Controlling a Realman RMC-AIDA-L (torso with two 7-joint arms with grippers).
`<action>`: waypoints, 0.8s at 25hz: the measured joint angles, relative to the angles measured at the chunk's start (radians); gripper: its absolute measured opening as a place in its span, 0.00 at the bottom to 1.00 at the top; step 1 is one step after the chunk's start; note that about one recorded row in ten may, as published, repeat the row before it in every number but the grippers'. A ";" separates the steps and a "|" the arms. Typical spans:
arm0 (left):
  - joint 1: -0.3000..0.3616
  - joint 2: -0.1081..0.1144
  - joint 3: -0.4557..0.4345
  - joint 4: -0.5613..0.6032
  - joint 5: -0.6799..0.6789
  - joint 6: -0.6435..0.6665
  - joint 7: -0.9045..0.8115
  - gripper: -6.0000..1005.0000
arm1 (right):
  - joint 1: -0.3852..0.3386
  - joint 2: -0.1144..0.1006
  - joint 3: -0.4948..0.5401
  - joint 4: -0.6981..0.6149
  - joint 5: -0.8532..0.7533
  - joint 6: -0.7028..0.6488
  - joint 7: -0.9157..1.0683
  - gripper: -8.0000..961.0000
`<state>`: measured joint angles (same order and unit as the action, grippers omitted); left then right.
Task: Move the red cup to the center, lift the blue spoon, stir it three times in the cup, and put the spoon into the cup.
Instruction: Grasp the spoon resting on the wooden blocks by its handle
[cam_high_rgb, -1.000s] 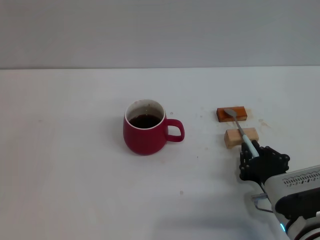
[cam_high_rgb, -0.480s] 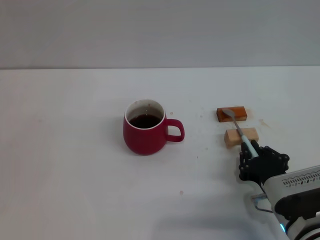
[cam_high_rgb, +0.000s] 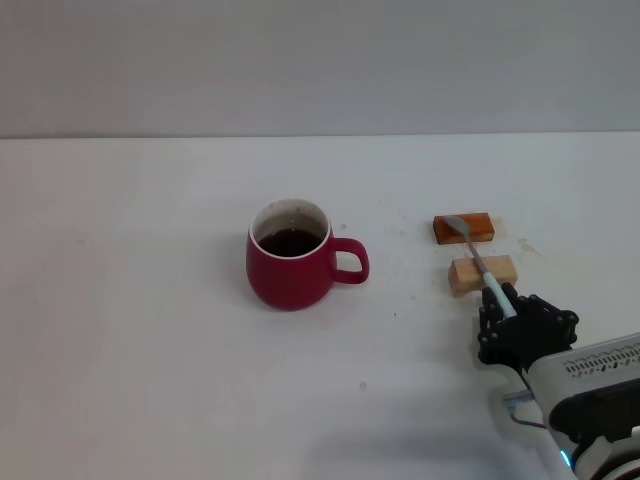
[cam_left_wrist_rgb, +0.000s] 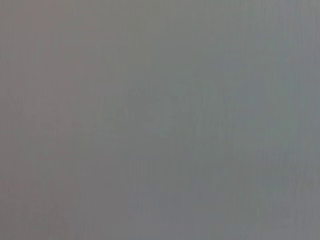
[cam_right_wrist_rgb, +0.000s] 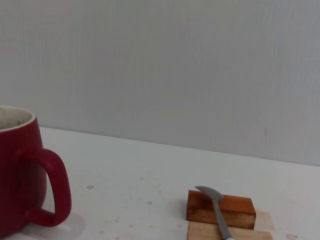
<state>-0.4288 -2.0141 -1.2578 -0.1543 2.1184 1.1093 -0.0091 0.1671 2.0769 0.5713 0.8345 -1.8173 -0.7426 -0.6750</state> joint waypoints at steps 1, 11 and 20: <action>0.000 0.000 0.000 0.000 0.000 0.000 0.000 0.86 | 0.000 0.000 0.000 0.000 0.000 0.000 0.000 0.18; 0.003 -0.002 0.000 -0.001 0.000 0.008 -0.002 0.86 | -0.017 0.000 -0.005 0.004 -0.008 -0.040 0.000 0.18; 0.002 -0.003 0.000 -0.001 0.000 0.008 -0.002 0.86 | -0.025 0.000 -0.019 0.007 -0.009 -0.079 -0.009 0.18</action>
<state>-0.4264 -2.0172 -1.2578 -0.1548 2.1185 1.1170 -0.0111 0.1420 2.0771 0.5521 0.8418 -1.8265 -0.8213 -0.6835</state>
